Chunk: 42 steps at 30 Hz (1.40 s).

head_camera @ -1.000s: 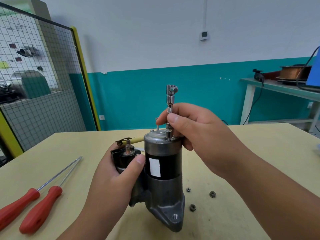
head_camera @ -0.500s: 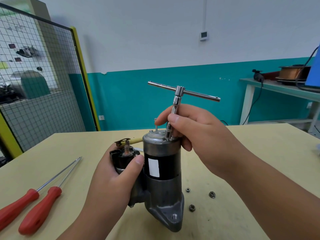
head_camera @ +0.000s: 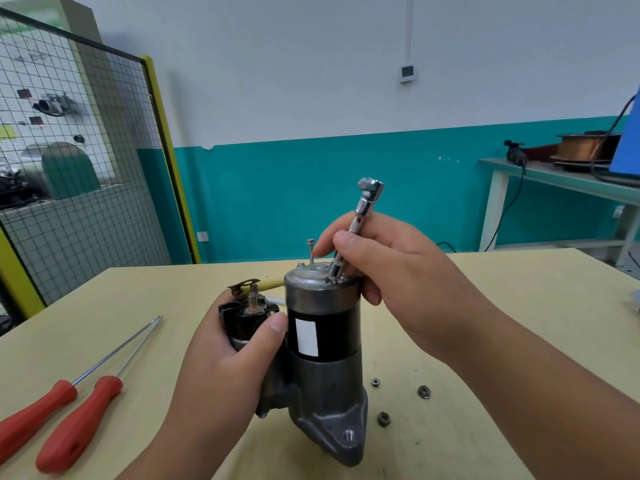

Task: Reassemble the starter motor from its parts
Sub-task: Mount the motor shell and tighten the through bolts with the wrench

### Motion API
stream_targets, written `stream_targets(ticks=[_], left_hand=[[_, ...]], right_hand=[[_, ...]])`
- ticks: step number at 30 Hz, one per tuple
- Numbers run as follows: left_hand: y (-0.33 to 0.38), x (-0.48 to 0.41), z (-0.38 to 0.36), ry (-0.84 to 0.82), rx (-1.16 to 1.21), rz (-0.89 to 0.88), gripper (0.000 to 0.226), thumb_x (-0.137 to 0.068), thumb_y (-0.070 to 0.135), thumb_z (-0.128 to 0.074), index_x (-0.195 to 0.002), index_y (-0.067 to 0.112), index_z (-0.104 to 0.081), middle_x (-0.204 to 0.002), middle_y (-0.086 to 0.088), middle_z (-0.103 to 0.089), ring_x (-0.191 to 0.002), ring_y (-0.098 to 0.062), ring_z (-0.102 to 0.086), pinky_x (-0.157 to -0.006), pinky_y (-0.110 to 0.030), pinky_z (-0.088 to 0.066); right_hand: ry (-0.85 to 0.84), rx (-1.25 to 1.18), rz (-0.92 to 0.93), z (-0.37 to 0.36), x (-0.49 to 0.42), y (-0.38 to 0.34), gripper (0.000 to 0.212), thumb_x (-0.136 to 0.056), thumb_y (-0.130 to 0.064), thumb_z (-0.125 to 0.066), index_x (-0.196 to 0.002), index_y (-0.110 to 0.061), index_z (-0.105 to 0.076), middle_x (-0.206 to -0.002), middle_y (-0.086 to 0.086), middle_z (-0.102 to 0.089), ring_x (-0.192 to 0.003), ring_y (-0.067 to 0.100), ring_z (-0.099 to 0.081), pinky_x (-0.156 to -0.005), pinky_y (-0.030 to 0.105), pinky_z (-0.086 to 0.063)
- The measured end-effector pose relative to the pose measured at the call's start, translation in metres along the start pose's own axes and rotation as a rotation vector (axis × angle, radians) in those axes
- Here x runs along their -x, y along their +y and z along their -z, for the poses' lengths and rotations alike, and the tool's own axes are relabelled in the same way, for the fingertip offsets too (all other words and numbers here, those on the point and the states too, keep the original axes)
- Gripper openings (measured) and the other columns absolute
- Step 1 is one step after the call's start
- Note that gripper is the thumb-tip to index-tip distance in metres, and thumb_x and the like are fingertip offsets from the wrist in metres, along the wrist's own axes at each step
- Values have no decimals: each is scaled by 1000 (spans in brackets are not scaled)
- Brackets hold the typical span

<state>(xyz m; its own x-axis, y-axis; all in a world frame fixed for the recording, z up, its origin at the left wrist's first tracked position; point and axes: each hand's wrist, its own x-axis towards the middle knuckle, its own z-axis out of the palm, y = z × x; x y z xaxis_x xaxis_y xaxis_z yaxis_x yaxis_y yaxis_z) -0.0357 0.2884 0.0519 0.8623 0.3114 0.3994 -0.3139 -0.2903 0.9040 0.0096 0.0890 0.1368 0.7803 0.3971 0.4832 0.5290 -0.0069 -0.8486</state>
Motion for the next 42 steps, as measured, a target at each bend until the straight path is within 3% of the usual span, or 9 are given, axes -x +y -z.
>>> stream_targets(ticks=[2, 9, 14, 20, 24, 26, 31, 35, 42], left_hand=[[0, 0, 0, 4, -8, 6, 45, -65, 71, -63, -104, 49, -69, -92, 15, -76, -87, -23, -76, -65, -48, -56], [0, 1, 0, 3, -11, -10, 44, -68, 69, -65, -105, 46, -69, -89, 13, -75, -84, -29, -75, -60, -46, -52], [0, 2, 0, -6, -18, -32, 47, -68, 69, -64, -107, 43, -68, -88, 13, -75, -81, -21, -74, -61, -46, -53], [2, 4, -1, -28, -14, -30, 43, -68, 68, -66, -103, 44, -69, -83, 12, -74, -72, -28, -72, -52, -37, -49], [3, 3, 0, -22, -8, -27, 42, -68, 69, -66, -103, 45, -68, -85, 12, -74, -76, -32, -73, -57, -41, -49], [2, 3, -1, -18, -7, -29, 41, -69, 68, -66, -103, 45, -69, -85, 13, -74, -77, -32, -74, -56, -41, -49], [2, 2, 0, -12, 1, -25, 40, -69, 67, -67, -102, 44, -69, -83, 12, -74, -74, -32, -73, -52, -38, -48], [1, 2, -1, -8, -3, -28, 45, -68, 69, -66, -105, 44, -69, -87, 13, -74, -81, -30, -73, -56, -42, -49], [3, 3, -2, -9, -10, -14, 45, -65, 71, -64, -104, 49, -68, -92, 15, -75, -84, -25, -74, -56, -41, -51]], right_hand=[[0, 1, -5, 0, 0, 0, 26, -93, -37, -50, -89, -27, -74, -70, -19, -62, -63, -6, -54, -58, 10, -41], [13, 56, 10, 0, 0, 2, 27, -106, -33, -55, -85, -28, -71, -66, -17, -59, -58, -4, -51, -54, 11, -39], [10, 26, 23, -3, -3, 3, 19, -94, -44, -57, -82, -34, -69, -62, -19, -57, -57, -3, -50, -55, 11, -38], [37, 103, 52, -2, -3, 3, 16, -90, -44, -60, -91, -30, -66, -84, 4, -67, -71, 6, -56, -69, 25, -47], [21, 107, 61, -1, 0, 0, 22, -96, -44, -57, -91, -26, -68, -76, -10, -65, -67, 0, -55, -62, 13, -43], [-3, 114, 36, 1, 1, 0, 27, -100, -45, -50, -93, -28, -69, -70, -21, -60, -65, -5, -53, -63, 16, -40], [-42, 109, 21, 1, 2, -2, 28, -100, -41, -44, -94, -29, -69, -68, -20, -56, -64, -5, -50, -61, 14, -39], [-27, 177, 30, 0, 1, 0, 25, -98, -45, -46, -94, -34, -67, -81, -16, -64, -73, -3, -55, -69, 25, -41], [0, 152, 63, -2, -2, 3, 24, -95, -45, -53, -89, -25, -65, -79, -14, -66, -73, -2, -58, -66, 14, -43]])
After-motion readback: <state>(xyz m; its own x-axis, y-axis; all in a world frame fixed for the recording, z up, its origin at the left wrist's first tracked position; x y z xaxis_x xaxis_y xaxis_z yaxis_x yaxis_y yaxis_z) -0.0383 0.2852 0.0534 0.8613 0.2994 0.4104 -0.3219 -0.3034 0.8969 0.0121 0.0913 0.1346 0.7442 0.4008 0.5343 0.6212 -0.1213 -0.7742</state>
